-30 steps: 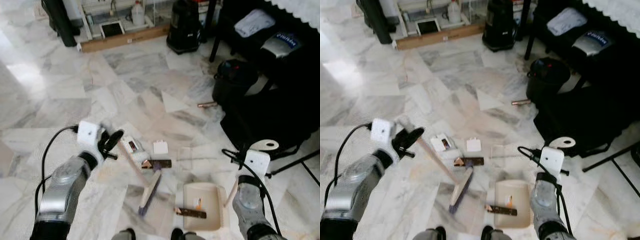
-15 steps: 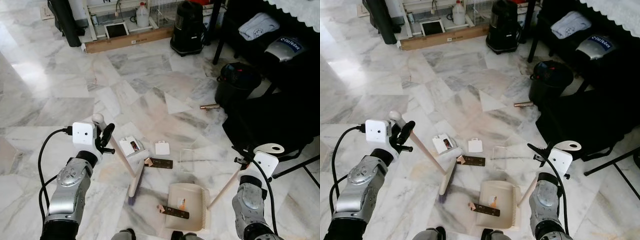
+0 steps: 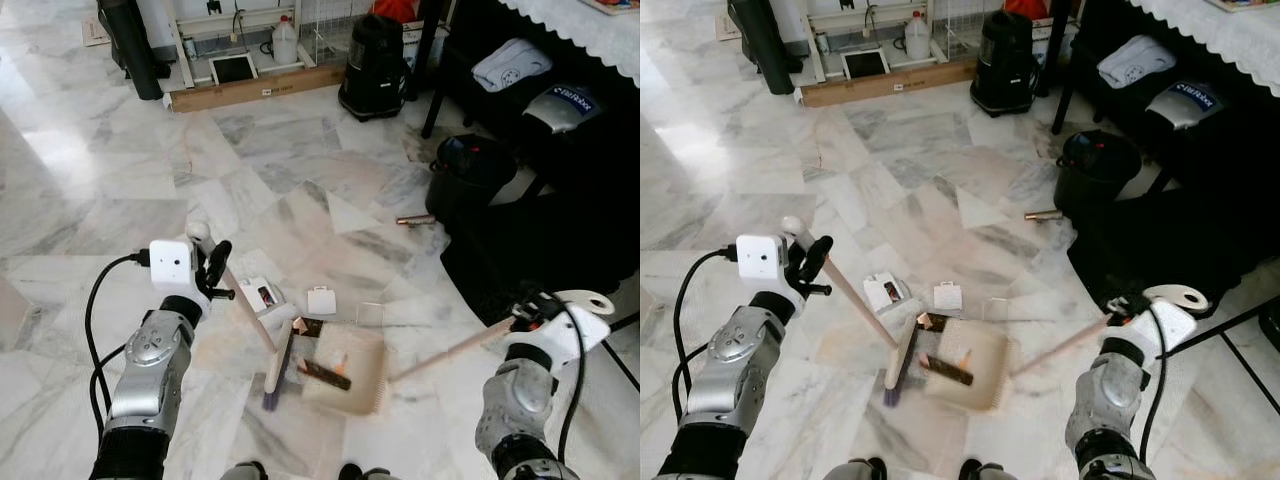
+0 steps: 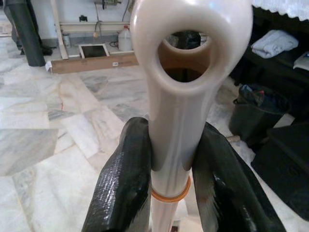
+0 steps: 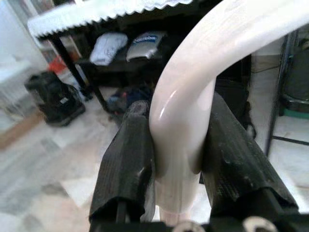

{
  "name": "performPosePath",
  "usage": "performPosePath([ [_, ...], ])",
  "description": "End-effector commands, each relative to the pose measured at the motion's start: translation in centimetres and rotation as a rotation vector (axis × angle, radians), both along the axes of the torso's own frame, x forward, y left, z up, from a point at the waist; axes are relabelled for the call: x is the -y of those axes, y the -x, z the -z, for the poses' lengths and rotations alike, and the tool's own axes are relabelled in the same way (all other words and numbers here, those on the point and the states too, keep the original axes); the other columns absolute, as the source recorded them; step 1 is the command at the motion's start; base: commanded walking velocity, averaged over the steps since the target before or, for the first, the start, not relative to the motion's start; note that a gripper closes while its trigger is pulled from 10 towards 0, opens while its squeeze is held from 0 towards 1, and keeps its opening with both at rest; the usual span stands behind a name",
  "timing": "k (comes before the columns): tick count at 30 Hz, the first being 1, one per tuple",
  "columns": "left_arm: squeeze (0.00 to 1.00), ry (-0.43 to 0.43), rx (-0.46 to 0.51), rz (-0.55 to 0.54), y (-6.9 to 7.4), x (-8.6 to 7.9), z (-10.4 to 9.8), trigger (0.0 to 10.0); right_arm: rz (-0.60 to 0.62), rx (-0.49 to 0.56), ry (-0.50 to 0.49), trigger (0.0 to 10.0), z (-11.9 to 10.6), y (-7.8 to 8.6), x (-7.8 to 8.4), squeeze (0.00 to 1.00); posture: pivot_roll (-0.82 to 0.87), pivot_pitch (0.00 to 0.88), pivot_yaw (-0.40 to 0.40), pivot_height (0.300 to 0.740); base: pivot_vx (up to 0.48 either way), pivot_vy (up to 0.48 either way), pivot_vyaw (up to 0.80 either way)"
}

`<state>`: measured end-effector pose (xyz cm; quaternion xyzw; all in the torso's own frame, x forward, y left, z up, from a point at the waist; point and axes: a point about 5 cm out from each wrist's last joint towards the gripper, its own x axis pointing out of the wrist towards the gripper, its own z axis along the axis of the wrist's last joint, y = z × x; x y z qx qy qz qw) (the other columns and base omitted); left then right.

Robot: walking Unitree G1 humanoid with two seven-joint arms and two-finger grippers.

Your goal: Sweep floor

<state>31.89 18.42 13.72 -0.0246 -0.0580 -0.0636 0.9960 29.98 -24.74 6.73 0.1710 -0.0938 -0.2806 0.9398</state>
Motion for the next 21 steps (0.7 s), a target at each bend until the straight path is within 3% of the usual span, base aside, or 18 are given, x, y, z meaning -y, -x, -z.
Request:
performPosePath([
  [1,0.0,0.001,0.049,-0.01,-0.2,0.0,-0.8,10.0,-0.009,0.059,-0.029,10.0,-0.9,-0.5,-0.1,0.0,0.23,0.086,-0.06,0.74,0.0,0.0,0.0],
  [4,0.0,0.003,0.054,-0.018,-0.3,0.0,-0.7,10.0,-0.026,0.094,-0.083,10.0,-1.1,-0.7,-0.2,0.0,0.23,0.083,-0.065,0.74,0.0,0.0,0.0],
  [6,0.0,0.006,0.059,-0.024,-0.4,0.2,-0.7,10.0,-0.045,0.161,-0.218,10.0,-1.1,-0.9,-0.2,0.0,0.22,0.081,-0.068,0.74,0.0,0.0,0.0],
  [12,0.0,-0.001,0.061,-0.03,-0.4,0.3,-0.5,10.0,-0.086,0.158,-0.138,10.0,-1.4,-0.8,-0.7,0.0,0.21,0.081,-0.068,0.74,0.0,0.0,0.0],
  [21,0.0,-0.083,0.117,-0.117,-0.1,-0.6,-0.9,10.0,-0.152,0.135,-0.055,10.0,-1.2,-0.2,-1.3,0.0,0.21,0.082,-0.076,0.74,0.0,0.0,0.0],
])
